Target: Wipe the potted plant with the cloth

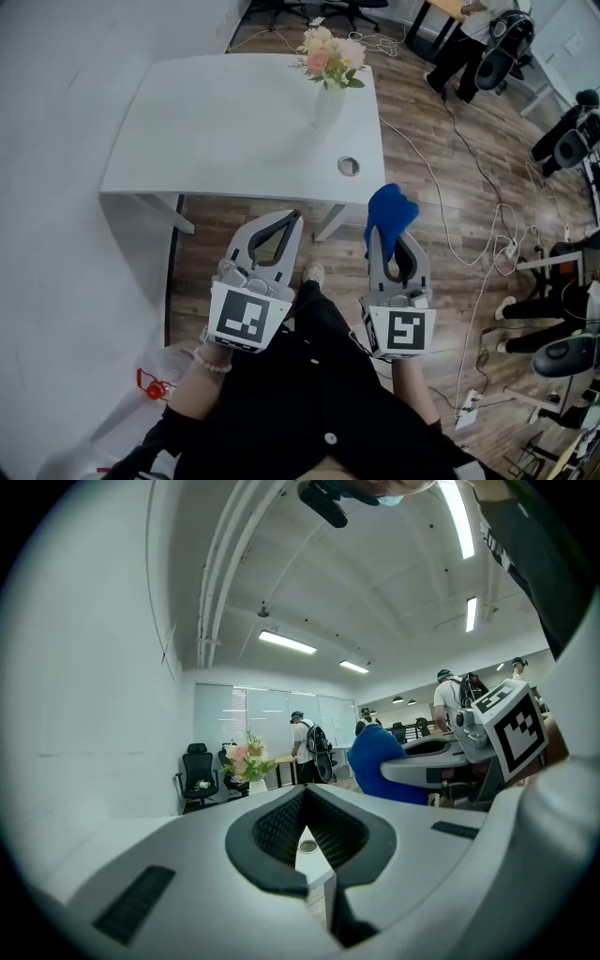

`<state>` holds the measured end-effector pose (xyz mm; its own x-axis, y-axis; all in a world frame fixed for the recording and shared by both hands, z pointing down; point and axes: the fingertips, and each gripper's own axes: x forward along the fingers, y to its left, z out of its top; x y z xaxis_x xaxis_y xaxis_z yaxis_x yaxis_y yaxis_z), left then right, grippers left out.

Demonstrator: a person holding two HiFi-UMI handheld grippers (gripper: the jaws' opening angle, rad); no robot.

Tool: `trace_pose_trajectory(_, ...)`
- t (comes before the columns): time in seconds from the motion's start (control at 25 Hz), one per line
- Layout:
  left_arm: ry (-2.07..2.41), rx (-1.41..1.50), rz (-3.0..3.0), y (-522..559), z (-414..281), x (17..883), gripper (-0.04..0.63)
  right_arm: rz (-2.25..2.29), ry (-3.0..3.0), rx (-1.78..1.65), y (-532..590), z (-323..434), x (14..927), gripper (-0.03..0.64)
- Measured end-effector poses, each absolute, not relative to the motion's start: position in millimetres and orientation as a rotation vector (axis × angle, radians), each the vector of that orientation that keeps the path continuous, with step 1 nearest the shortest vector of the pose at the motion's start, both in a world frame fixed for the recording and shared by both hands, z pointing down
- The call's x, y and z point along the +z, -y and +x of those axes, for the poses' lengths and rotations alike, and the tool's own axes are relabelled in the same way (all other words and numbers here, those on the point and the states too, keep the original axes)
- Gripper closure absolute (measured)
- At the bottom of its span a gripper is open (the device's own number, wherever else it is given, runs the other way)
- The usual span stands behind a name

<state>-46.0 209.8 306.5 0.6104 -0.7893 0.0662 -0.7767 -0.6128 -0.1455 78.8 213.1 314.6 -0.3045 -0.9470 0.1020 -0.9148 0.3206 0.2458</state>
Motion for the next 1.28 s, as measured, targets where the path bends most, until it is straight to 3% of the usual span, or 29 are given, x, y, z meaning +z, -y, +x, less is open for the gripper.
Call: trace_pose_trajectory(1.28,-1.575,-0.264,-2.626,-32.2,5.8,316.3,0.591,1.497,2.524,-0.164,-17.4,140.3,318.3,0.54)
